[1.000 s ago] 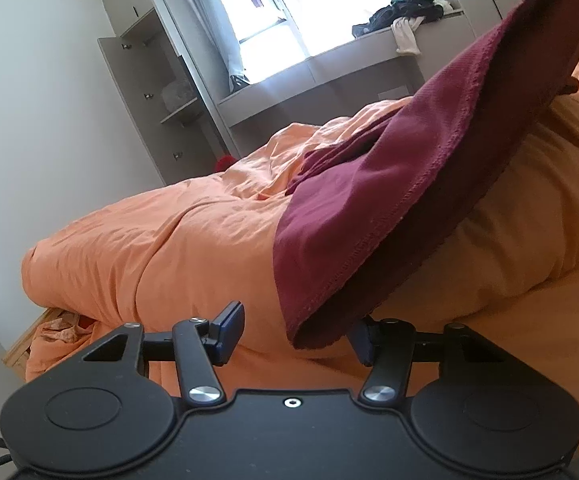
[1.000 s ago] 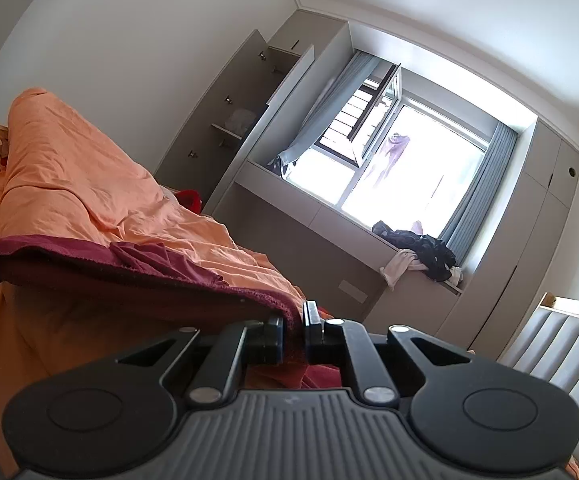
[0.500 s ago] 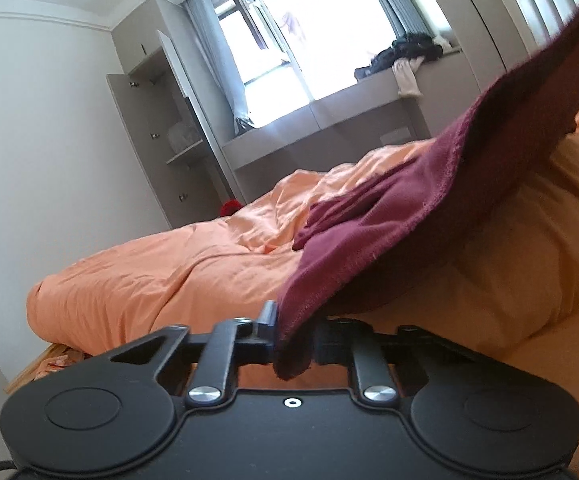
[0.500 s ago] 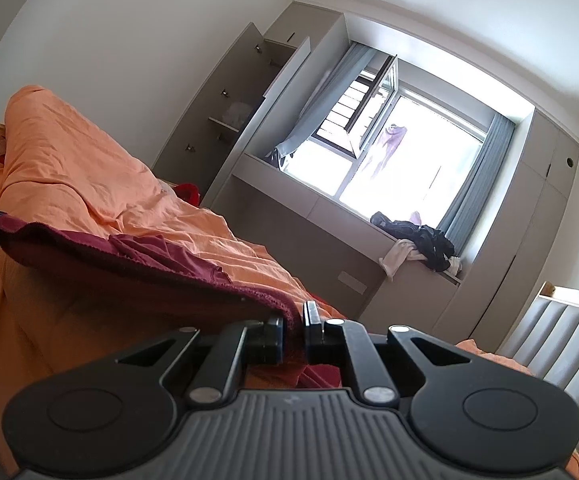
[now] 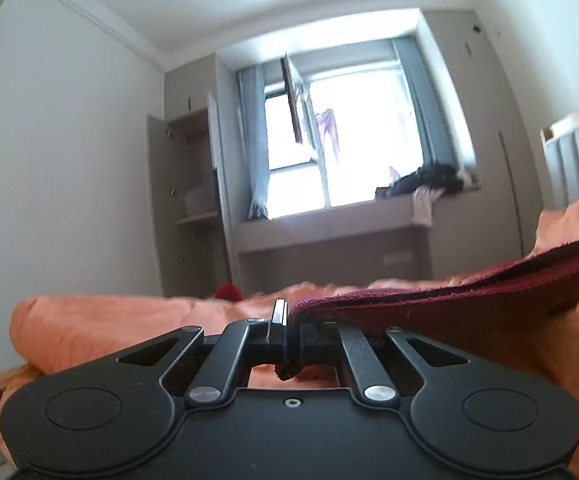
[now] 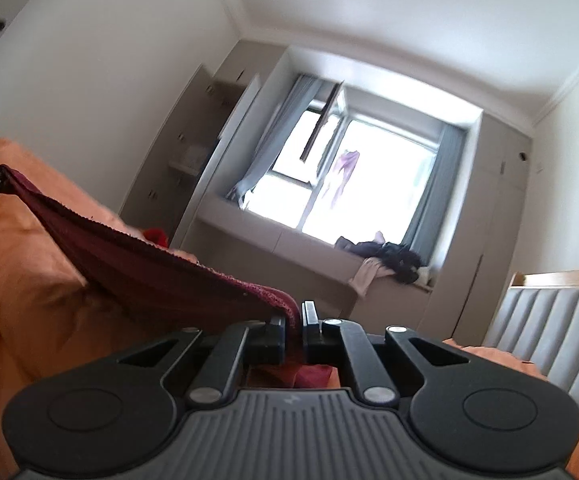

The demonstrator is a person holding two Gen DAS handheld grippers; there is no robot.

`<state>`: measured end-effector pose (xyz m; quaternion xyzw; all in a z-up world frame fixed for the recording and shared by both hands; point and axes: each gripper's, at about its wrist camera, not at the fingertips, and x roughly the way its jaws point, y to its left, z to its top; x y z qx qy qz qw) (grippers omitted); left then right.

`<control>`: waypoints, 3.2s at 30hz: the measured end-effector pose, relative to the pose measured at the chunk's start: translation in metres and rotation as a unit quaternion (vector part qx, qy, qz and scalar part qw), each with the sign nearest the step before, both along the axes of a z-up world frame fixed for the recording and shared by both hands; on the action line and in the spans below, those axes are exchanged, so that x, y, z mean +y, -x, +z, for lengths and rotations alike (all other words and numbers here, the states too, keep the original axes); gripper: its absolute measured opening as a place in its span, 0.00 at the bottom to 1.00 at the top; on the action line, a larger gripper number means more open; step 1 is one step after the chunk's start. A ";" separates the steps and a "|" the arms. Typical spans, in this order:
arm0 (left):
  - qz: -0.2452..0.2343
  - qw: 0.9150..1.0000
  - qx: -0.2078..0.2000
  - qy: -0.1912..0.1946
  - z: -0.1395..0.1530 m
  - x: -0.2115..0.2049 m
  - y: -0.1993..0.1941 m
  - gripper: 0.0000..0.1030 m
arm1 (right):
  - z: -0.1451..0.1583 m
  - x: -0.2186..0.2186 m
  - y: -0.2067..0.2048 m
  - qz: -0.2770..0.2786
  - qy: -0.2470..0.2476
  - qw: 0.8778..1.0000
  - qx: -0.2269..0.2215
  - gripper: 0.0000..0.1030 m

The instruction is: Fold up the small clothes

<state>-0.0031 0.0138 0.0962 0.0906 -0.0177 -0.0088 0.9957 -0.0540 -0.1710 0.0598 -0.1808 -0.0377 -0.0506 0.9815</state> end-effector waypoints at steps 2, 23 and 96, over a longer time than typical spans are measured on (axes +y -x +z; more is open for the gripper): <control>-0.012 1.000 -0.009 0.002 0.015 0.003 0.014 0.05 | 0.011 0.000 0.017 0.002 -0.003 1.000 -0.009 0.07; -0.045 0.996 0.060 0.038 0.072 -0.029 -0.115 0.06 | 0.034 -0.040 -0.116 -0.039 0.009 0.999 -0.011 0.08; -0.001 0.963 0.222 0.153 -0.020 -0.005 -0.284 0.99 | -0.026 -0.074 -0.249 -0.034 -0.203 0.975 0.081 1.00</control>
